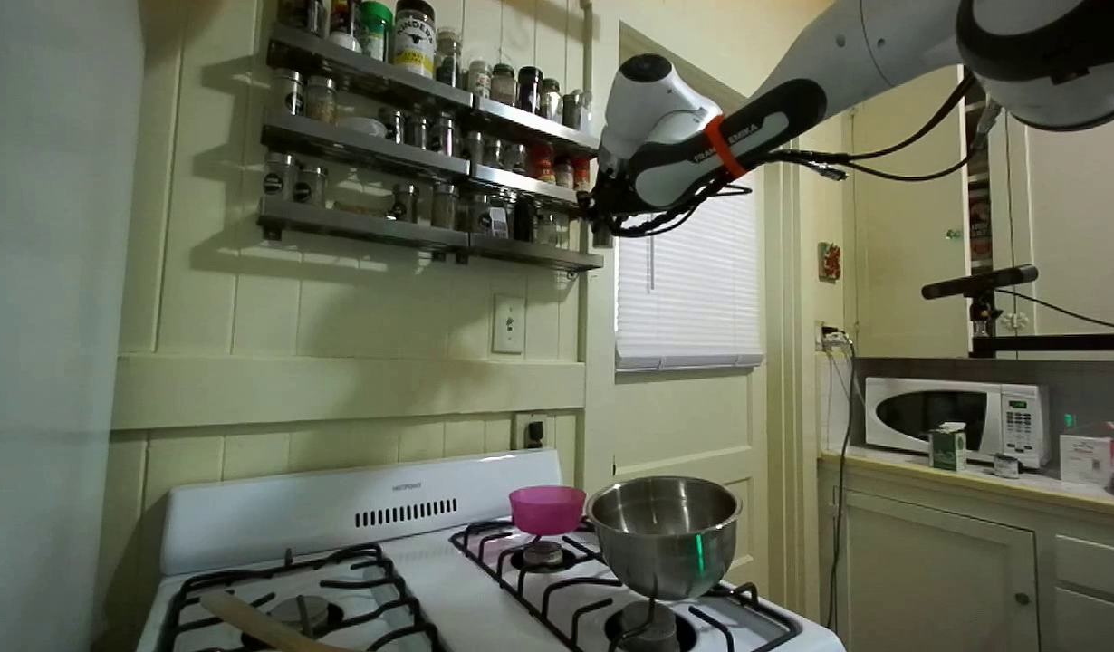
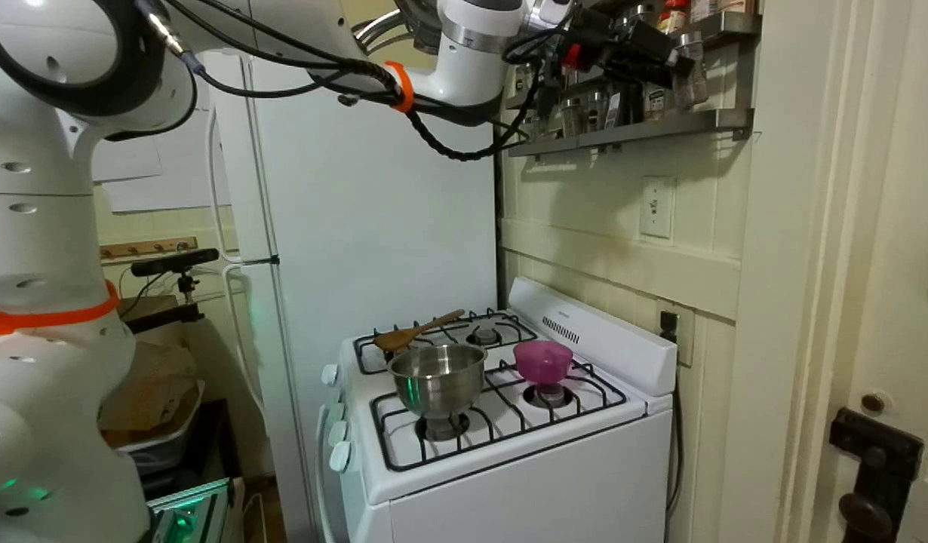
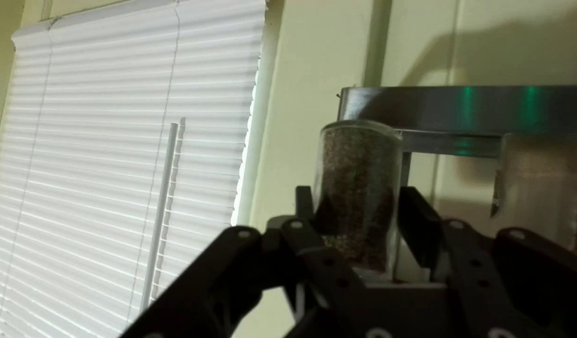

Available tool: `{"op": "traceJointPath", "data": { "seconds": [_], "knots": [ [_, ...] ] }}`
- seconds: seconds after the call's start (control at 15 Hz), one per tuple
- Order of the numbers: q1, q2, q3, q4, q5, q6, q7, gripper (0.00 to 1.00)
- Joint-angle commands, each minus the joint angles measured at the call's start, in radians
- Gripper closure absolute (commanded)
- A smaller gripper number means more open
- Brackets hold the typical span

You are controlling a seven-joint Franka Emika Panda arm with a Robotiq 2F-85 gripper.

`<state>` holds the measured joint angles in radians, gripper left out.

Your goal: Put the shaker on the bottom shelf

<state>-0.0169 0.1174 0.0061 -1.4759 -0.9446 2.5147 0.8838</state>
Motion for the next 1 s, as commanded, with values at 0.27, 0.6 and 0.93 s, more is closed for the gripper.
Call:
{"op": "traceJointPath", "data": {
  "seconds": [0.27,0.6,0.93],
  "knots": [
    [-0.020,0.101,0.003,0.123,0.068,0.036,-0.091,0.76],
    [-0.024,0.146,0.010,0.190,0.082,0.049,-0.128,0.76],
    [-0.030,0.198,0.020,0.245,0.125,0.071,-0.167,0.76]
  ]
}}
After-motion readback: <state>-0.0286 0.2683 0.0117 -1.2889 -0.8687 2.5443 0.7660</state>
